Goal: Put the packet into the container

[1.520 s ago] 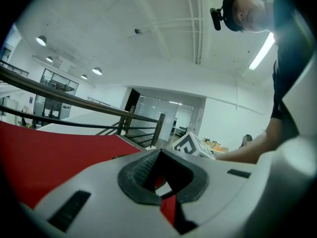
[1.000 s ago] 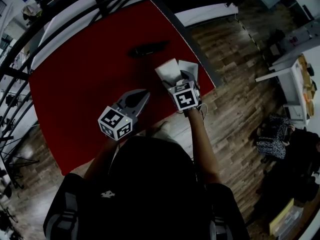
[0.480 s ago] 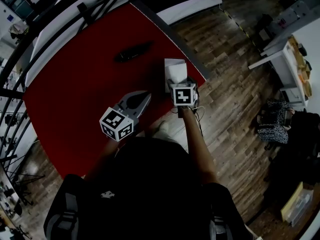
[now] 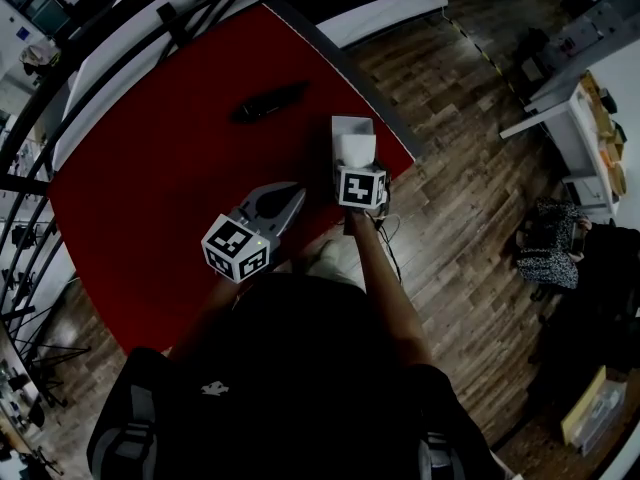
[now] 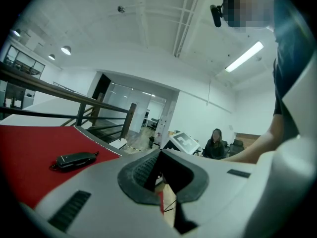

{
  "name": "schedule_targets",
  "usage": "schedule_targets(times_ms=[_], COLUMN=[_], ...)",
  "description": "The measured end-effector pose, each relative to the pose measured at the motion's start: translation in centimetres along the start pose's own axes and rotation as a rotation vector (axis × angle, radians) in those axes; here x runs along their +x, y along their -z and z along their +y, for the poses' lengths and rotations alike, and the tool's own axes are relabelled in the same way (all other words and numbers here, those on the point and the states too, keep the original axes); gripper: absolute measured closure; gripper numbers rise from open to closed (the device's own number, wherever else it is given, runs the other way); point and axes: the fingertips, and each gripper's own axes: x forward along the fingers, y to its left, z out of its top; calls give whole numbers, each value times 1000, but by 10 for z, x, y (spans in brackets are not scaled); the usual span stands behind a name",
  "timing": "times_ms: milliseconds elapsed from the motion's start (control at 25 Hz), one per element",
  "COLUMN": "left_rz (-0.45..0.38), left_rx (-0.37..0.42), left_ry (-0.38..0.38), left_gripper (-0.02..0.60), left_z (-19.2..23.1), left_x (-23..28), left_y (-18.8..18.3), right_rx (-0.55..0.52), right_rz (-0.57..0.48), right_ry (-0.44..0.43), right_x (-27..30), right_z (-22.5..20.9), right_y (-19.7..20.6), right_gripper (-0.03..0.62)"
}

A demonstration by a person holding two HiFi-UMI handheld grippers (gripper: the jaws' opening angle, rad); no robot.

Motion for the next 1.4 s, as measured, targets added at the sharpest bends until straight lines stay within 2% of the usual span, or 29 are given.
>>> schedule_targets(times_ms=[320, 720, 1000, 1200, 1400], left_rz=[11, 14, 7, 6, 2], left_rx=[1, -6, -7, -7, -8], left_ry=[-16, -14, -12, -17, -20], left_gripper=[575, 575, 575, 575, 575], left_z=[4, 7, 5, 7, 8], left_x=[-6, -10, -7, -6, -5], left_y=[3, 7, 5, 3, 0], right_rx=[35, -53, -18, 7, 16], right_rz=[44, -1, -29, -91, -175], right_ry=[47, 54, 6, -12, -117], right_x=[14, 19, 12, -7, -40], right_z=[-5, -3, -2, -3, 1], right_y=[9, 6, 6, -1, -16], right_gripper=[210, 210, 209, 209, 210])
